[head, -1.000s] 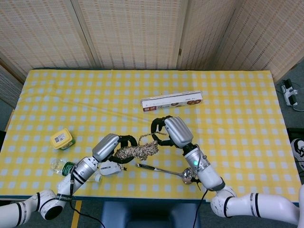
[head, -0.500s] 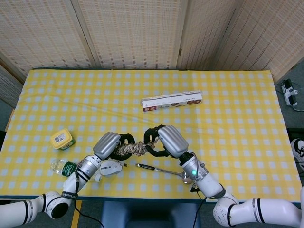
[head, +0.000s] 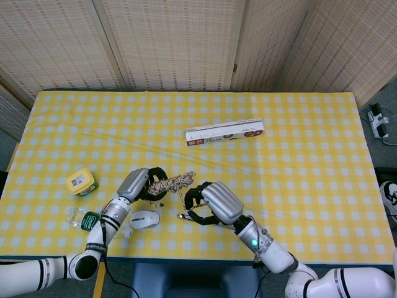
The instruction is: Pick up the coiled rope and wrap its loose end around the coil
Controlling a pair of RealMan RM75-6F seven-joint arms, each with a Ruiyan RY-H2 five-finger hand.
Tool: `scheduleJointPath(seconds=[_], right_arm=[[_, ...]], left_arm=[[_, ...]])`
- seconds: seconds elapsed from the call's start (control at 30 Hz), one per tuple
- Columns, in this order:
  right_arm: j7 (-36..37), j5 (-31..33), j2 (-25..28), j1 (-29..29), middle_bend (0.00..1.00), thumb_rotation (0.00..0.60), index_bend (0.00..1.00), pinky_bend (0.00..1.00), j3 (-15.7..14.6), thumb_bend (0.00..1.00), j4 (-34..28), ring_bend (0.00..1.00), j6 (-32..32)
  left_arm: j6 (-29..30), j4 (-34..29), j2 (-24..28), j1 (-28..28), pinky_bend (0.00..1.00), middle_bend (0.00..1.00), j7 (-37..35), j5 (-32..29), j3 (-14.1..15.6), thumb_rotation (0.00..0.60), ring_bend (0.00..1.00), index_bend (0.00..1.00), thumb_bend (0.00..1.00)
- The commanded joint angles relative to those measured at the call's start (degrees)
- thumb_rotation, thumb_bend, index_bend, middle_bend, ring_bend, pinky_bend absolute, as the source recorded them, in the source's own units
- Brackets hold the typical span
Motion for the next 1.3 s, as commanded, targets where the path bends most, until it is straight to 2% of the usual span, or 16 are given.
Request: scheduleJointPath(seconds=[0.03, 0.4, 0.5, 0.57, 0.63, 0.7, 0.77, 0.87, 1.07, 1.3], right_arm=[[0.1, 0.3, -0.3, -0.2, 0.58, 0.600, 0.75, 0.48, -0.2, 0.55, 0.6, 0.55, 0.1], [0.4, -0.9, -3.0, -0.7, 0.57, 0.600, 0.73, 0.48, -0.3, 0.55, 3.5, 0.55, 1.6], [0.8, -1.9, -3.2, -0.8, 0.52, 0.600, 0.59, 0.48, -0.6, 0.55, 4.0, 0.50, 1.7], [0.9, -3.1, -3.0, -1.0, 0.45, 0.600, 0.45, 0.48, -1.1, 0.54, 4.1, 0.43, 2.0], [0.9, -4.8, -2.8, -1.5, 0.35, 0.600, 0.26, 0.46, -1.8, 0.46, 4.3, 0.35, 2.7], [0.7, -6.2, -2.5, -2.1, 0.28, 0.600, 0.17, 0.42, -2.4, 0.41, 4.5, 0.28, 3.8], [-0.4, -8.2, -2.1, -3.1, 0.24, 0.600, 0.12, 0.37, -3.2, 0.38, 4.7, 0.23, 5.7], [-3.5, -11.5, -1.3, -5.4, 0.22, 0.600, 0.08, 0.33, -5.0, 0.38, 5.3, 0.19, 9.5], [-7.3, -15.4, 3.9, -11.1, 0.19, 0.600, 0.07, 0.33, -8.6, 0.38, 6.4, 0.19, 16.4], [-6.5, -16.7, 12.6, -18.6, 0.23, 0.600, 0.16, 0.33, -12.2, 0.38, 8.3, 0.23, 23.7]], left_arm=[[-0.2, -1.4, 1.2, 0.9, 0.62, 0.66, -4.2, -1.0, -1.8, 0.600, 0.64, 0.66, 0.53], [2.8, -4.5, 3.9, 4.8, 0.62, 0.66, -15.8, 7.3, -3.6, 0.600, 0.64, 0.66, 0.53], [3.1, -5.6, 5.1, 5.6, 0.62, 0.66, -18.8, 9.5, -3.7, 0.600, 0.64, 0.66, 0.53], [3.4, -6.4, 6.1, 6.3, 0.62, 0.66, -21.0, 11.5, -3.9, 0.600, 0.64, 0.66, 0.53], [3.8, -7.2, 7.2, 6.8, 0.62, 0.66, -23.1, 13.0, -4.1, 0.600, 0.64, 0.66, 0.53], [4.0, -7.7, 8.0, 7.1, 0.62, 0.66, -24.3, 14.2, -4.1, 0.600, 0.64, 0.66, 0.53], [4.2, -8.2, 8.8, 7.4, 0.62, 0.66, -25.3, 15.4, -3.9, 0.600, 0.64, 0.66, 0.53], [4.4, -8.7, 9.6, 7.6, 0.62, 0.66, -26.8, 16.8, -3.7, 0.600, 0.64, 0.66, 0.53], [4.8, -9.0, 11.1, 8.1, 0.62, 0.66, -29.6, 18.9, -3.1, 0.600, 0.64, 0.66, 0.53], [5.2, -8.5, 12.7, 8.6, 0.62, 0.66, -31.7, 20.1, -2.3, 0.600, 0.64, 0.66, 0.53]])
